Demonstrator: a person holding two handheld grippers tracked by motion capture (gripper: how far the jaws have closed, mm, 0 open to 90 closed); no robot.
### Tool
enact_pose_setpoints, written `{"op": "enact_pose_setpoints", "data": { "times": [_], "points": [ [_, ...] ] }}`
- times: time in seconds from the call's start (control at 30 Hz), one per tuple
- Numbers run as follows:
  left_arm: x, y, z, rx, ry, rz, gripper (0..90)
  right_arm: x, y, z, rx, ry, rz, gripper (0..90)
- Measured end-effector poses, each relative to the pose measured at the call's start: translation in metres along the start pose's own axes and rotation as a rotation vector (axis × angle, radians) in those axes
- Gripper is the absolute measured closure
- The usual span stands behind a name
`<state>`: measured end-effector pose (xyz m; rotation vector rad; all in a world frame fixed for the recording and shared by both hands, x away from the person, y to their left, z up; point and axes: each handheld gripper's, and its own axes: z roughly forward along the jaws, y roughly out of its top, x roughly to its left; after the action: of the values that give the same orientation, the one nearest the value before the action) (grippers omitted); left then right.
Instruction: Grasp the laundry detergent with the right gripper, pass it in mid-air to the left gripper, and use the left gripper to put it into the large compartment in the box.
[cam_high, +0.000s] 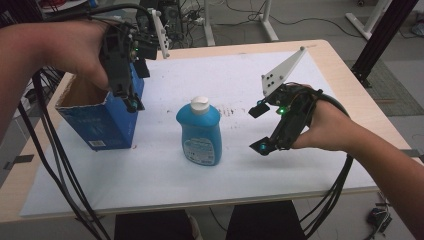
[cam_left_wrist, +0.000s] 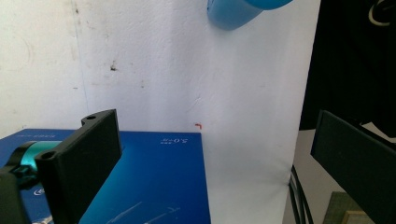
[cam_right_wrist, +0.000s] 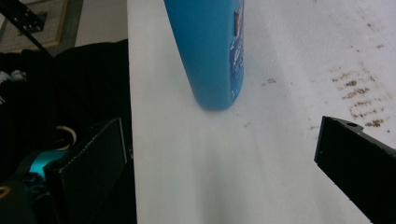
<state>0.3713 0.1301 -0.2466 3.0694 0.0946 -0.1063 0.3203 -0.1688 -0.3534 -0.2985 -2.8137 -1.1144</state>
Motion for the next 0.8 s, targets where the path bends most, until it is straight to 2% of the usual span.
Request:
{"op": "enact_pose_setpoints", "data": {
  "times": [0.13,0.17,0.33,0.43,0.8],
  "points": [
    [0.0,0.0,-0.001,-0.004,0.001,-0.001,1.7,0.0,-0.001,0.007,-0.012,0.005,0.01,1.3],
    [0.0,-0.001,-0.001,-0.004,0.005,0.001,1.7,0.0,-0.002,0.014,-0.03,0.001,0.023,1.3],
    [0.0,0.0,0.0,-0.002,0.004,0.006,1.7,0.0,-0.004,0.021,-0.063,-0.003,0.034,1.3],
    [-0.001,0.001,-0.001,-0.006,0.004,0.008,1.7,0.0,-0.004,0.031,-0.089,0.007,0.044,1.3],
    [-0.003,0.0,-0.001,-0.011,0.009,0.005,1.7,0.002,0.0,0.057,-0.15,0.027,0.055,1.3]
  ]
}}
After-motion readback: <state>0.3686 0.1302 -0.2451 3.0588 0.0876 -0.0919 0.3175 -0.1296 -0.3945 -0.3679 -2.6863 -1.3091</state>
